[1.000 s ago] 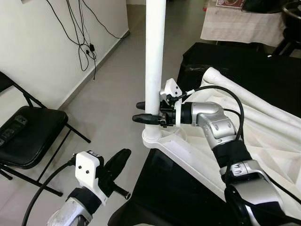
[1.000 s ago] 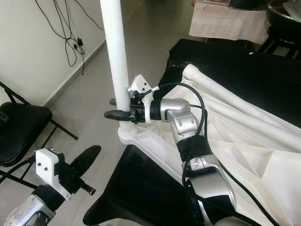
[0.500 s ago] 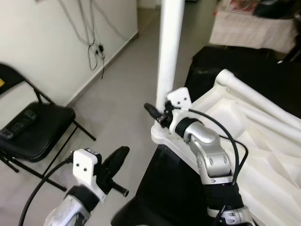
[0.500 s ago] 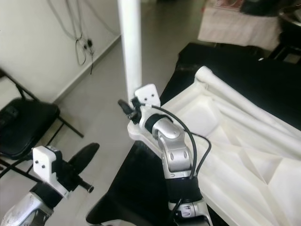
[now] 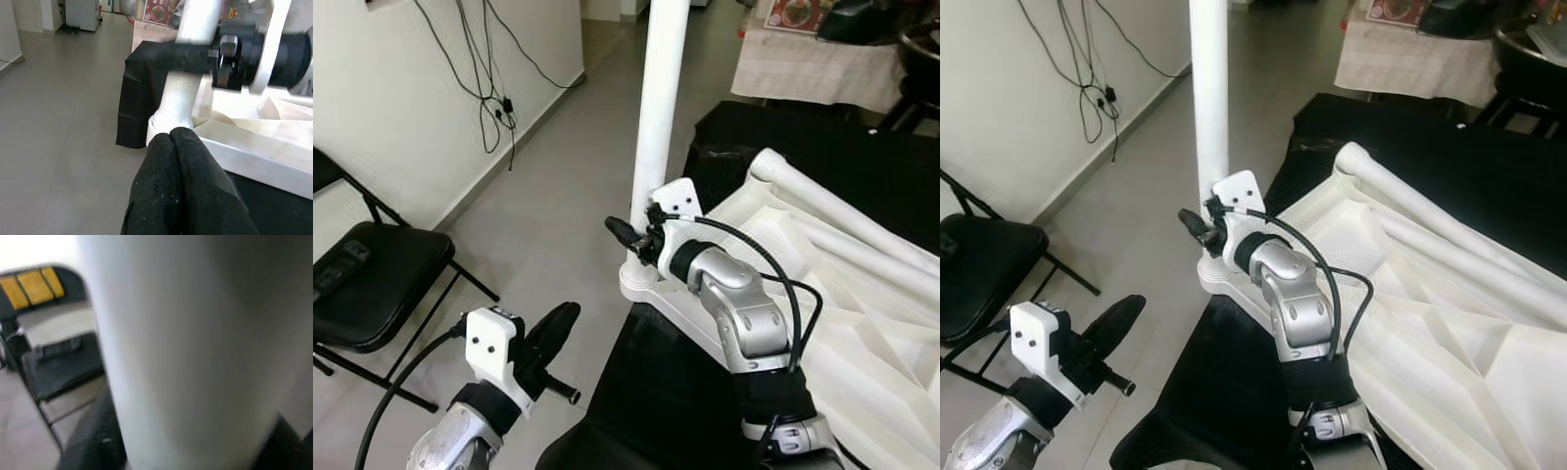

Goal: Building children table

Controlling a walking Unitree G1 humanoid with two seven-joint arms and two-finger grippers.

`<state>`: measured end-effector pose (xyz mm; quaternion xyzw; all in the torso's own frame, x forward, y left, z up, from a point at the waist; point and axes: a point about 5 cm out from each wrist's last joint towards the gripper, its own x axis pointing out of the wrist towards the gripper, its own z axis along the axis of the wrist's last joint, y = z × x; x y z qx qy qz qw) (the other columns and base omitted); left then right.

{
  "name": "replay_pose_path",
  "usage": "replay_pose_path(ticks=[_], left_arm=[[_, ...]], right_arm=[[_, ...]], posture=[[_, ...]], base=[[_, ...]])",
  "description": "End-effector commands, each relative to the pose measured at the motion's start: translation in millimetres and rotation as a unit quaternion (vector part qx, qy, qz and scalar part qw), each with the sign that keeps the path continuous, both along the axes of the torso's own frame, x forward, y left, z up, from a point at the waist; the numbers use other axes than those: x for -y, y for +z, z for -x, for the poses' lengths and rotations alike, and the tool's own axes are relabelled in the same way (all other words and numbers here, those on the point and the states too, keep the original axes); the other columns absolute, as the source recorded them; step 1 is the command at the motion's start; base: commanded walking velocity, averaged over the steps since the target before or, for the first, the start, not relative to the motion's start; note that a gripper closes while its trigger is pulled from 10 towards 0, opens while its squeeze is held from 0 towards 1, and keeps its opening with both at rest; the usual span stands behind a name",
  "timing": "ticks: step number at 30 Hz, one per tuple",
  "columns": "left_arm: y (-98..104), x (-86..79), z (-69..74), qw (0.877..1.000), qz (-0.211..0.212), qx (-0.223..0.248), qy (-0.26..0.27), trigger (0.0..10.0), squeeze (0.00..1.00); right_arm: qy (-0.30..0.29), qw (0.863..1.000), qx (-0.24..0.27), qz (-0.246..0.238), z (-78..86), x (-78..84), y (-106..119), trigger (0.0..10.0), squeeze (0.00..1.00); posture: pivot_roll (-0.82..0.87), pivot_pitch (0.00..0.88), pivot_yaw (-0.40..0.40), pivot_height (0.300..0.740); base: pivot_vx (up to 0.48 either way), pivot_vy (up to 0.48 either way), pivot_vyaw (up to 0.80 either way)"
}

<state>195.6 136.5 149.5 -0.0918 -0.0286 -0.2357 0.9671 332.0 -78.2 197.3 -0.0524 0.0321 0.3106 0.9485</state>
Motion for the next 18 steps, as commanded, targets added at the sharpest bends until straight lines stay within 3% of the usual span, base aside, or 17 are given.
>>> replay_pose_path(ticks=[1, 2, 3, 4, 5, 6, 7, 9, 10, 12, 18], left_arm=[[-5, 0.9, 0.8, 1.000, -0.001, -0.009, 0.000, 10.0, 0.00], [-5, 0.9, 0.8, 1.000, -0.001, -0.009, 0.000, 10.0, 0.00], [-5, 2.3, 1.4, 1.000, 0.001, -0.009, -0.002, 10.0, 0.00], [-5, 2.3, 1.4, 1.000, 0.001, -0.009, -0.002, 10.0, 0.00], [-5, 3.3, 1.9, 1.000, 0.003, -0.009, -0.003, 10.0, 0.00], [-5, 3.3, 1.9, 1.000, 0.003, -0.009, -0.003, 10.0, 0.00], [-5, 4.1, 2.8, 1.000, 0.004, -0.009, -0.003, 10.0, 0.00], [-5, 4.1, 2.8, 1.000, 0.004, -0.009, -0.003, 10.0, 0.00], [-5, 4.5, 3.8, 1.000, 0.004, -0.009, -0.003, 10.0, 0.00], [-5, 5.0, 5.8, 1.000, 0.005, -0.010, -0.003, 10.0, 0.00], [-5, 5.7, 7.4, 1.000, 0.004, -0.012, -0.004, 10.0, 0.00]], right_arm=[[0.072, 0.997, -0.006, -0.002, 1.8, -4.6, 1, 10.0, 1.00], [0.072, 0.997, -0.006, -0.002, 1.8, -4.6, 1, 10.0, 1.00], [0.165, 0.986, 0.012, 0.005, 2.4, -4.9, 12, 10.0, 1.00], [0.165, 0.986, 0.012, 0.005, 2.4, -4.9, 12, 10.0, 1.00], [0.228, 0.973, 0.023, 0.012, 3.5, -3.4, 18, 10.0, 1.00], [0.228, 0.973, 0.023, 0.012, 3.5, -3.4, 18, 10.0, 1.00], [0.289, 0.956, 0.026, 0.038, 3.9, -1.0, 20, 10.0, 0.10], [0.289, 0.956, 0.026, 0.038, 3.9, -1.0, 20, 10.0, 0.10], [0.326, 0.943, 0.022, 0.056, 3.9, 1.3, 20, 10.0, 0.00], [0.368, 0.927, 0.008, 0.070, -0.5, 4.4, 19, 10.0, 0.00], [0.381, 0.923, -0.005, 0.064, -3.1, 0.4, 14, 10.0, 0.00]], posture=[[-0.05, 0.135, -0.028, 0.740], [-0.05, 0.135, -0.028, 0.740], [-0.04, 0.138, -0.032, 0.740], [-0.04, 0.138, -0.032, 0.740], [-0.04, 0.138, -0.033, 0.740], [-0.04, 0.138, -0.033, 0.740], [-0.04, 0.139, -0.032, 0.740], [-0.04, 0.139, -0.032, 0.740], [-0.03, 0.139, -0.033, 0.740], [-0.03, 0.141, -0.031, 0.740], [-0.02, 0.140, -0.031, 0.740]], base=[[0.000, 0.000, 0.00], [0.000, 0.000, 0.00], [0.000, 0.000, 0.00], [0.000, 0.000, 0.00], [0.000, 0.000, 0.00], [0.000, 0.000, 0.00], [0.000, 0.000, 0.00], [0.000, 0.000, 0.00], [0.000, 0.000, 0.00], [0.000, 0.000, 0.00], [0.000, 0.000, 0.00]])
